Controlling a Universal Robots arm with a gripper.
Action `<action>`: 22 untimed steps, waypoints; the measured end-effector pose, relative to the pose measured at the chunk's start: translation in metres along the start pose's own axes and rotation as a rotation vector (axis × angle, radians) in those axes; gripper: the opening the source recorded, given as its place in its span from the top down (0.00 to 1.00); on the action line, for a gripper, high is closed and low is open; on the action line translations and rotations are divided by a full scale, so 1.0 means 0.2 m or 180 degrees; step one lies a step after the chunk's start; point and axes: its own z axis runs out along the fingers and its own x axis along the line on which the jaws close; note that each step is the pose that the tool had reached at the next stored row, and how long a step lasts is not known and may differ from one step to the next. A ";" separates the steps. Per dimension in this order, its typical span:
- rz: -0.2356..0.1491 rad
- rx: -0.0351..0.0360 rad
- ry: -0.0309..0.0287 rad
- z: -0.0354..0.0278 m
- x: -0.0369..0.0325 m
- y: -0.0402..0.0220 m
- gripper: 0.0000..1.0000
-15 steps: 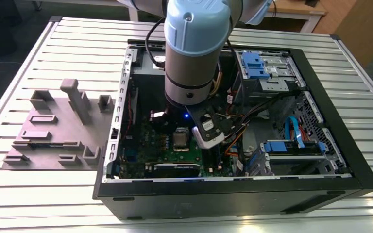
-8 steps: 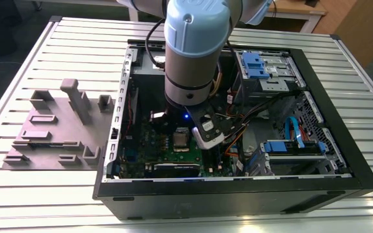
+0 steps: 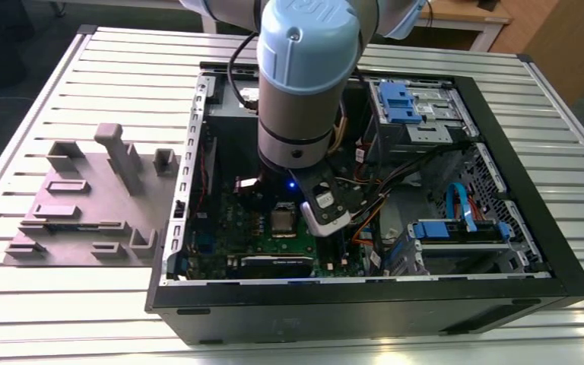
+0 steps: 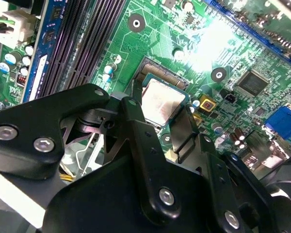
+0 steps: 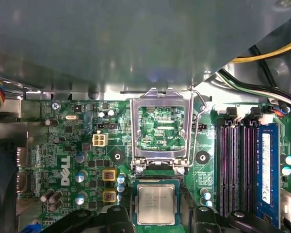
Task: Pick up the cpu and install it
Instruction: 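Place the cpu into insertion slot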
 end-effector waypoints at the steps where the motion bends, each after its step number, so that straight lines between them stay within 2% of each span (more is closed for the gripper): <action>1: 0.0000 0.0000 0.0000 0.001 0.000 -0.002 0.53; 8: 0.0000 0.0003 0.0001 0.011 -0.024 -0.004 0.53; 22: 0.0000 0.0004 0.0001 0.026 -0.025 -0.015 0.53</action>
